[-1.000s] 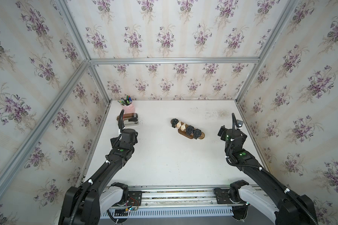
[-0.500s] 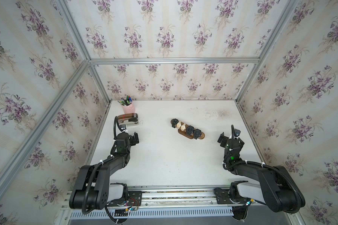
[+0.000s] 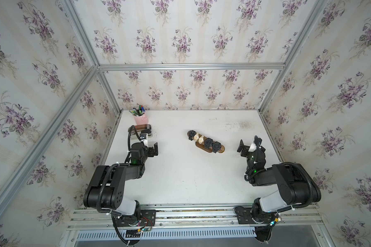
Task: Place watch on stand
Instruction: Reset both arms
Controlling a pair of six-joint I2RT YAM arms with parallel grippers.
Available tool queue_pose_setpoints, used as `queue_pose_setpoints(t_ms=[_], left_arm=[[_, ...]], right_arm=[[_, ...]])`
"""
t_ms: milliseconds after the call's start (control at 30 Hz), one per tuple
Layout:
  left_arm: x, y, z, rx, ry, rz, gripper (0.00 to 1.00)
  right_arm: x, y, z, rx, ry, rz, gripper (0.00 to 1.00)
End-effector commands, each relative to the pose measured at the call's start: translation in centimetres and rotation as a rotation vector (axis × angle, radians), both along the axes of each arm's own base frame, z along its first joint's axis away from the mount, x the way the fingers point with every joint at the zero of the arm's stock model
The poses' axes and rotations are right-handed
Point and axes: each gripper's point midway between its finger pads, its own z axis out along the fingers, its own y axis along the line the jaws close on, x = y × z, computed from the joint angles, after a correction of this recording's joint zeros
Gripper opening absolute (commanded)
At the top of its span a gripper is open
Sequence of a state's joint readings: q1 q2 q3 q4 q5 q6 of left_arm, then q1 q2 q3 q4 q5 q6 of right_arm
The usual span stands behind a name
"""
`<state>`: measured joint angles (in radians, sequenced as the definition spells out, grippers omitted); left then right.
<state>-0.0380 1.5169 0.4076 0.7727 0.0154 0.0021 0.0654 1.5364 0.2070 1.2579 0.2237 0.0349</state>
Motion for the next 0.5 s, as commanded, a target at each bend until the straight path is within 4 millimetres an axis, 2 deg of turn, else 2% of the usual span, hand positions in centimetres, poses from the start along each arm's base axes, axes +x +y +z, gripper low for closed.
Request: queue_pose_setpoints(t_ms=[0, 67, 100, 467], left_arm=[[0.31, 0.02, 0.53, 0.019, -0.019, 0.000, 1.00], [0.30, 0.03, 0.62, 0.021, -0.018, 0.000, 1.00], [0.30, 0.01, 0.56, 0.023, -0.016, 0.000, 1.00], [0.36, -0.03, 0.58, 0.025, -0.016, 0.001, 1.00]], right_arm=[[0.18, 0.09, 0.66, 0.012, -0.025, 0.006, 1.00], [0.18, 0.19, 1.19, 0.010, -0.051, 0.010, 1.00], [0.27, 0.16, 0.73, 0.014, -0.022, 0.007, 1.00], [0.33, 0.21, 0.77, 0.012, -0.025, 0.010, 1.00]])
